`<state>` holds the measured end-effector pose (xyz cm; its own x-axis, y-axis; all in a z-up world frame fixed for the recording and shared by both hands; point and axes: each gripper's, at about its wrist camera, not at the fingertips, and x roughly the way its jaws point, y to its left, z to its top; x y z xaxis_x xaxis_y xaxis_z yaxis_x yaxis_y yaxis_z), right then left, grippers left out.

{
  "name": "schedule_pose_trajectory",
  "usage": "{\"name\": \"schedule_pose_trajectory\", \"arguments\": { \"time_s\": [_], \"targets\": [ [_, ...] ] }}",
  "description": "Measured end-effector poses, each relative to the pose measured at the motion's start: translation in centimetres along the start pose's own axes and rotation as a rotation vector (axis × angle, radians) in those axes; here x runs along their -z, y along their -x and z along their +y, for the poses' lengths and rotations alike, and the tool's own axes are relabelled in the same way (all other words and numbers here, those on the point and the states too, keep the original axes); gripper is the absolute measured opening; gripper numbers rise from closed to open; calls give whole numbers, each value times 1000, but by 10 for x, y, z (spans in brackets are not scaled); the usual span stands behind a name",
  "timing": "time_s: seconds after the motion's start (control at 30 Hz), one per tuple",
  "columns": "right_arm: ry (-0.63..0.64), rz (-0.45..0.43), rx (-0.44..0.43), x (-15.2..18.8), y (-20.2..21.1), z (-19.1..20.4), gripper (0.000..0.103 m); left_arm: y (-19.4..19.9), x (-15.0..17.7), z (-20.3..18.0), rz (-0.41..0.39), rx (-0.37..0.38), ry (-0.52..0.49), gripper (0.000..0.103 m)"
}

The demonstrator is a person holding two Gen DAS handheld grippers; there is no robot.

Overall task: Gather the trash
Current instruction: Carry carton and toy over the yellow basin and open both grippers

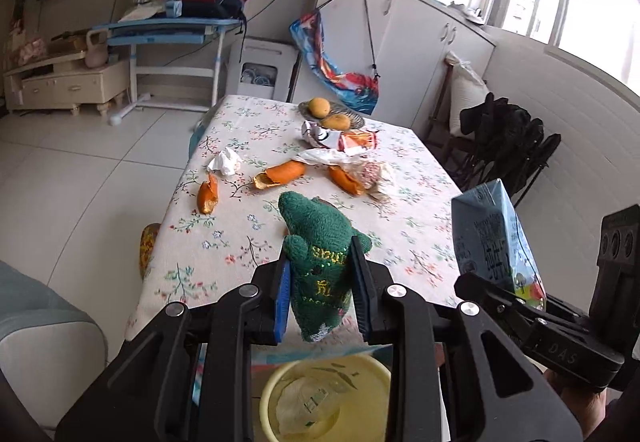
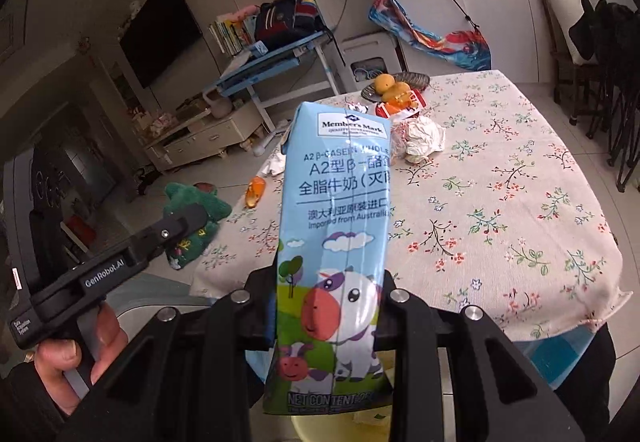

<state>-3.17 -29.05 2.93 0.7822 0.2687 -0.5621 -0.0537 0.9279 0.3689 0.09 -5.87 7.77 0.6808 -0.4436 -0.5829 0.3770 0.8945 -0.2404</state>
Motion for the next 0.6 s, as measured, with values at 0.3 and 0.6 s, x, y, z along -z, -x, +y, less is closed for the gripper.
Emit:
{"name": "schedule_pose_trajectory", "arguments": {
  "time_s": [0.3,0.6],
  "targets": [
    [12,-31,-2,12,23,11,31,44,13,-11,-47,4,-21,25],
    [33,-65,4,15,43,23,31,82,21,-24,-103,10,-43,25]
  ]
}}
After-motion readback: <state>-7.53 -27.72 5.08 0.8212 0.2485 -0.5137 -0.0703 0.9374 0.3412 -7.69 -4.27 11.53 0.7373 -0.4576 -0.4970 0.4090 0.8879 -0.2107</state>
